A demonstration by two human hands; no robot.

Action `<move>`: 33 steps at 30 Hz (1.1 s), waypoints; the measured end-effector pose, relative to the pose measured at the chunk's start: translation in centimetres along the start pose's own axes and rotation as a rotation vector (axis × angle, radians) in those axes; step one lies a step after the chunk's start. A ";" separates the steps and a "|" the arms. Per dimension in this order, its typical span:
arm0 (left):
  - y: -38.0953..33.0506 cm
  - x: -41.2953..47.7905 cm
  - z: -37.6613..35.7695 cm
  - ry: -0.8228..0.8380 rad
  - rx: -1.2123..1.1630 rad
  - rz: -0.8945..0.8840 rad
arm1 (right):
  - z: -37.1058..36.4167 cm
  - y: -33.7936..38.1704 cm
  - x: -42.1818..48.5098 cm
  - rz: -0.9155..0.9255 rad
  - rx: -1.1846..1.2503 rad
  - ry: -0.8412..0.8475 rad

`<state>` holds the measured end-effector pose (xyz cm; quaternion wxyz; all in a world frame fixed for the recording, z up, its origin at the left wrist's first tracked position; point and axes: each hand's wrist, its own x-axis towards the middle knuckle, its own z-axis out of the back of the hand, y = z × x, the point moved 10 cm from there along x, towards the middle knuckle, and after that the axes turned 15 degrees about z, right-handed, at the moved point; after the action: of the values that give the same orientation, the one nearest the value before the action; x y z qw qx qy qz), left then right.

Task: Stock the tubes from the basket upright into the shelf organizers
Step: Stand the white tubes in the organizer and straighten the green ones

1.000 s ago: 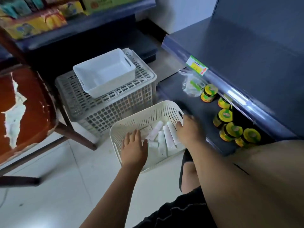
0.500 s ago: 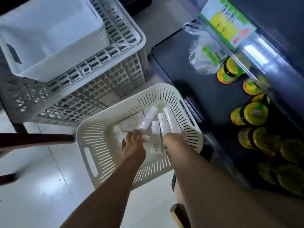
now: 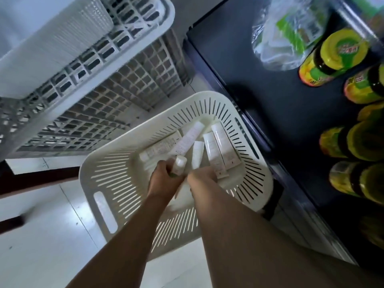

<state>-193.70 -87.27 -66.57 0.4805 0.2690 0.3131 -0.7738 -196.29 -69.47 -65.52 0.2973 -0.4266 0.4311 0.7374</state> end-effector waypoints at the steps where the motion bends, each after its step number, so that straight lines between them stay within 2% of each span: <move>1: 0.3 -0.1 0.1 -0.003 -0.062 0.041 | 0.9 -0.2 -0.4 -0.006 0.037 -0.096; 5: 0.7 -0.8 0.3 0.012 -0.316 0.155 | 1.4 -1.0 -1.6 0.111 0.156 -0.287; 9: -0.6 -2.0 0.2 0.037 -0.386 0.121 | 1.7 -1.9 -2.8 0.093 0.476 -0.488; 11: -1.2 -2.4 0.0 0.073 -0.461 0.119 | 2.0 -0.8 -3.0 0.166 0.543 -0.518; 14: -1.8 -2.0 0.3 0.106 -0.603 0.126 | 2.2 2.2 -2.3 0.311 0.602 -0.385; 16: -2.4 -1.6 1.6 0.053 -0.639 0.101 | 1.5 4.6 -1.0 0.342 0.682 -0.182; 18: -3.1 -1.2 2.9 0.018 -0.664 0.093 | 1.5 7.5 0.5 0.460 0.545 -0.043; 20: -3.7 -1.1 3.8 -0.016 -0.640 0.087 | 2.8 10.4 1.3 0.604 0.173 -0.047; 22: -4.1 -1.1 4.2 -0.032 -0.593 0.068 | 4.5 12.3 1.8 0.681 0.000 -0.134; 26: -5.0 -1.8 4.5 -0.003 -0.613 0.038 | 5.9 12.7 1.9 0.682 0.052 -0.124; 30: -5.6 -3.6 4.8 0.048 -0.729 0.049 | 6.1 11.4 0.8 0.641 0.227 -0.081; 33: -6.4 -5.4 5.8 0.082 -0.804 0.026 | 6.4 11.7 -0.3 0.603 0.257 -0.093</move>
<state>-198.12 -86.32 -57.41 0.5444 0.0943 0.6063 -0.5719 -207.97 -69.05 -59.09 0.1362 -0.2047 0.6134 0.7505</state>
